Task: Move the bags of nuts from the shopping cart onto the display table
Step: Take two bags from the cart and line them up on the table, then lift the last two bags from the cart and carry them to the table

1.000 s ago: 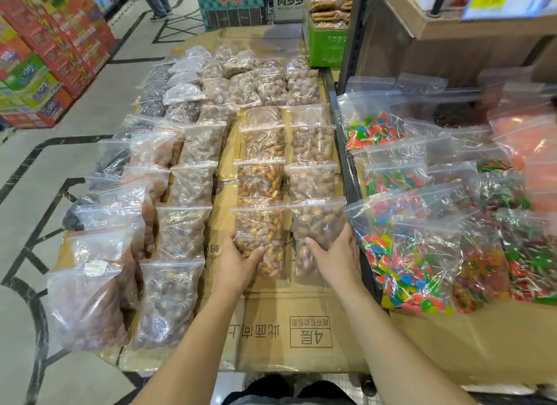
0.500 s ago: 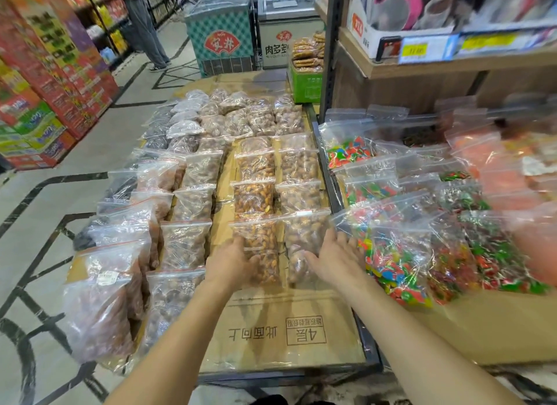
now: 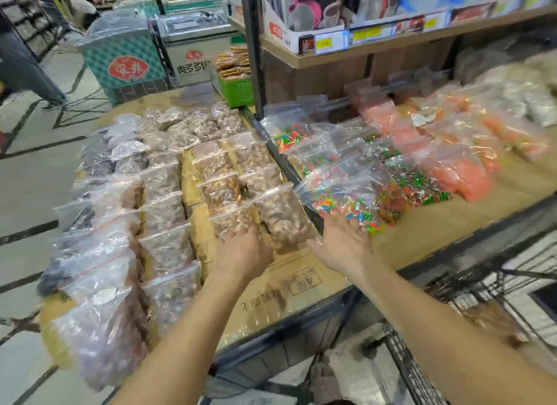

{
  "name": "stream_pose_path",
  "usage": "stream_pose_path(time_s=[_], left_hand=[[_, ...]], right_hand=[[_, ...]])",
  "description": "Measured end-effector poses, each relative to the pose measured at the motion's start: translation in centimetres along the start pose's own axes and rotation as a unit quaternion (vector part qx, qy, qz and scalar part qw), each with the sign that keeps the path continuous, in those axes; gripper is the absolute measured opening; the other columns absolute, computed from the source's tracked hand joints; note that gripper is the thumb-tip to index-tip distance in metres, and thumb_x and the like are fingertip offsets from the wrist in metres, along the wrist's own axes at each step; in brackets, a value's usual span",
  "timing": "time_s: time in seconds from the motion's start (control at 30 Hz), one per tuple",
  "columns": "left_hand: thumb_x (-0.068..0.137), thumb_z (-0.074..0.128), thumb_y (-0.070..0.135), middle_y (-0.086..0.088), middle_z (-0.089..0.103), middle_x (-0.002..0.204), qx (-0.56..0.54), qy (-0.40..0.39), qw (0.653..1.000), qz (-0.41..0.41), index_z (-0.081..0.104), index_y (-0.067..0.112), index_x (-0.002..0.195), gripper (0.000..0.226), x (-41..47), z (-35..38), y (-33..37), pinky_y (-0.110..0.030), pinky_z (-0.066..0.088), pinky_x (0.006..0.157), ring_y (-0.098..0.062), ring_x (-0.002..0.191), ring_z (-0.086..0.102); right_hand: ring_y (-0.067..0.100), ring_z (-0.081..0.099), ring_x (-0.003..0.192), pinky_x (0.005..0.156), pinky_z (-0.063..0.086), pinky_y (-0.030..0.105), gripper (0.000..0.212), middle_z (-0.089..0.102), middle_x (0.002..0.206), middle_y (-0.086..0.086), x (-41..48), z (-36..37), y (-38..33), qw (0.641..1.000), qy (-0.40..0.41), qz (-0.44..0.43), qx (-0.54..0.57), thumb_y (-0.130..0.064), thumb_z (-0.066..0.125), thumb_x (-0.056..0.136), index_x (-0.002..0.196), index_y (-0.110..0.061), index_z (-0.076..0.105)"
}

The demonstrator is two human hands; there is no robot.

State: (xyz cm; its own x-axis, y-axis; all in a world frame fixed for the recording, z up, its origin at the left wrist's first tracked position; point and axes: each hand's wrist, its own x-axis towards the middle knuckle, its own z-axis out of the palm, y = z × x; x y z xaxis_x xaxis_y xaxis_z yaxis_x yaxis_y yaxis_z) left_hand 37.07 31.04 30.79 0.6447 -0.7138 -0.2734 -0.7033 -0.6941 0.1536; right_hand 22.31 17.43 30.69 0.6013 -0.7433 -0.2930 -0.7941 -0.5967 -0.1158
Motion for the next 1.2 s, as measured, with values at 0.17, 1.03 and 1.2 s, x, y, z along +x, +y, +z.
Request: stream_pose_path(time_s=[0.17,1.03,1.2], left_hand=[[0.106,0.046,0.047,-0.013,0.047,0.161,0.0,-0.018,0.998,0.055,0.043,0.015,0.155,0.059,-2.8,1.4,0.4,-0.054,0.039,0.119,-0.039,0.147,0.045],[0.105,0.052,0.051,-0.015,0.059,0.147,0.135,-0.074,0.94,0.303,0.049,0.013,0.151,0.059,-7.8,9.0,27.0,-0.051,0.044,0.112,-0.04,0.137,0.051],[0.105,0.053,0.051,-0.014,0.058,0.149,0.157,-0.077,0.925,0.338,0.05,0.011,0.149,0.06,-8.4,11.5,32.1,-0.049,0.043,0.113,-0.039,0.138,0.051]], right_hand=[[0.038,0.022,0.159,0.127,0.024,0.052,0.088,0.022,0.174,0.015,-4.5,1.1,0.8,0.998,-0.015,0.055,0.002,-0.069,0.038,0.104,0.168,-0.012,0.02],[0.038,0.043,0.146,0.119,0.038,0.057,0.078,0.046,0.158,0.016,-16.3,6.7,24.9,0.953,0.028,0.271,0.134,-0.066,0.048,0.103,0.159,-0.012,0.038],[0.038,0.043,0.146,0.12,0.038,0.059,0.077,0.046,0.158,0.018,-17.9,8.2,29.4,0.939,0.021,0.299,0.166,-0.064,0.05,0.103,0.157,-0.011,0.039]])
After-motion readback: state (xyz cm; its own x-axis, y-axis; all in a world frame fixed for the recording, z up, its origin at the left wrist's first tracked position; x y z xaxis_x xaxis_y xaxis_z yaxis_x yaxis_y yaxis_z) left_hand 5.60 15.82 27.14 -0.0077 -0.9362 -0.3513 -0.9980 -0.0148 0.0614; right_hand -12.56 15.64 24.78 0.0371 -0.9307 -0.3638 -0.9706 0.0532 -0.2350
